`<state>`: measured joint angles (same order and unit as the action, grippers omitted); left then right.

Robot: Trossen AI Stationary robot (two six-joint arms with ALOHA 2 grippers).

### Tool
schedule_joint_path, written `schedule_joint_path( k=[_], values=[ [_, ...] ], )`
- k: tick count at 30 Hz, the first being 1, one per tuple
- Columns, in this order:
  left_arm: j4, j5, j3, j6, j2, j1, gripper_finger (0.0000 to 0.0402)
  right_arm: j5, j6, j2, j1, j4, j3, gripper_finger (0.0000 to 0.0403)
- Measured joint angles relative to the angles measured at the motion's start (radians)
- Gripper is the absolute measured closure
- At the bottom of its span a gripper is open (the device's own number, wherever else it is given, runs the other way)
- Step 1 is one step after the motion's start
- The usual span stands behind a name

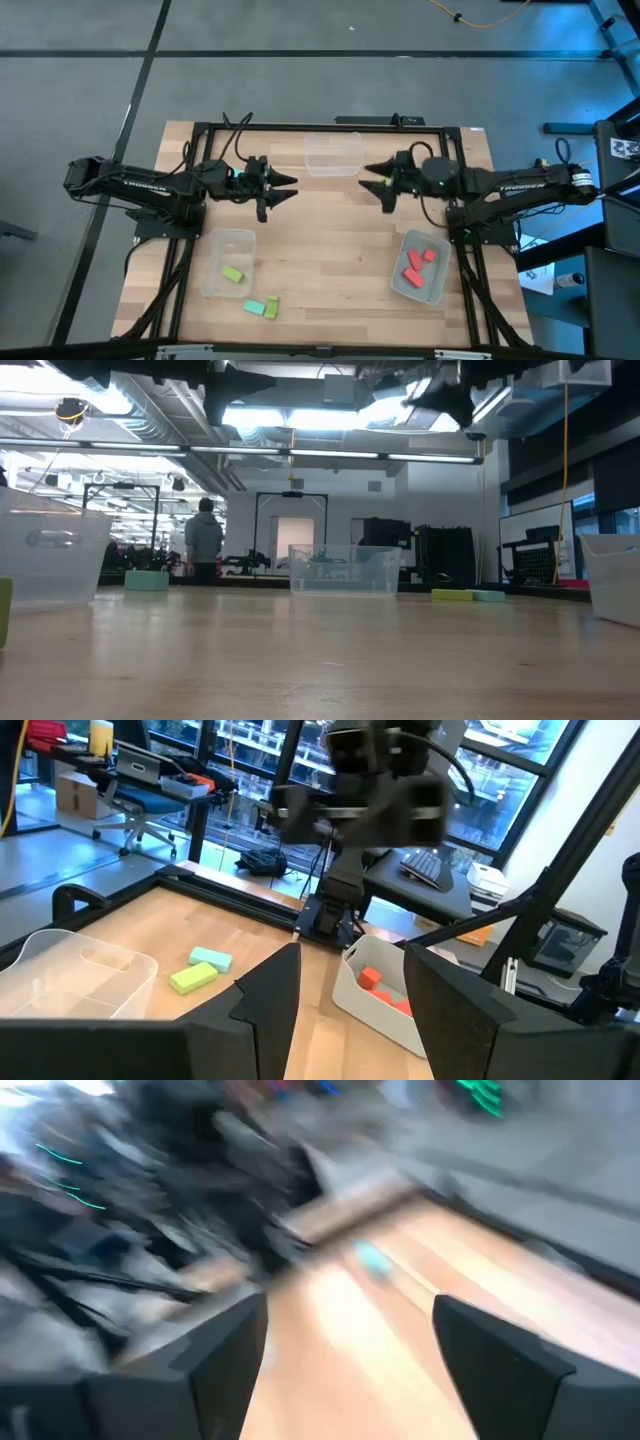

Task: Sort & place blocks by color
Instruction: Put the top green block into the bottom transparent bin

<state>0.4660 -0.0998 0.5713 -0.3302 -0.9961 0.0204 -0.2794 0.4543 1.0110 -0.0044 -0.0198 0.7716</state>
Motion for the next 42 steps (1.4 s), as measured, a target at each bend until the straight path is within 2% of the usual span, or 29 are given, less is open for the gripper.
schedule_joint_path(
  k=[2,6,10,13,18,27,33,42],
  values=[
    [0.0,0.0,0.0,0.0,0.0,0.0,0.023,-0.035,0.021,0.014,-0.033,-0.242,0.081,0.0116],
    [0.0,0.0,0.0,0.0,0.0,0.0,0.023,-0.006,0.089,0.085,-0.148,-0.656,0.226,0.0116],
    [-0.001,0.0,0.0,0.0,0.0,0.0,0.023,0.081,0.033,0.188,-0.269,-0.842,0.253,0.0116],
    [-0.001,0.0,0.0,-0.001,0.0,0.0,0.023,0.148,-0.068,0.277,-0.334,-0.841,0.222,0.0116],
    [-0.001,0.0,0.0,-0.001,0.0,0.0,0.023,0.154,-0.244,0.432,-0.398,-0.793,0.211,0.0116],
    [-0.001,0.0,0.0,-0.001,0.0,0.0,0.023,0.177,-0.331,0.616,-0.464,-0.707,0.211,0.0116],
    [-0.001,-0.021,0.0,0.0,0.0,-0.001,0.023,0.176,-0.356,0.694,-0.512,-0.693,0.211,0.0116],
    [-0.001,-0.041,0.0,0.0,0.0,-0.001,0.023,0.176,-0.419,0.732,-0.523,-0.675,0.211,0.0116]
  ],
)
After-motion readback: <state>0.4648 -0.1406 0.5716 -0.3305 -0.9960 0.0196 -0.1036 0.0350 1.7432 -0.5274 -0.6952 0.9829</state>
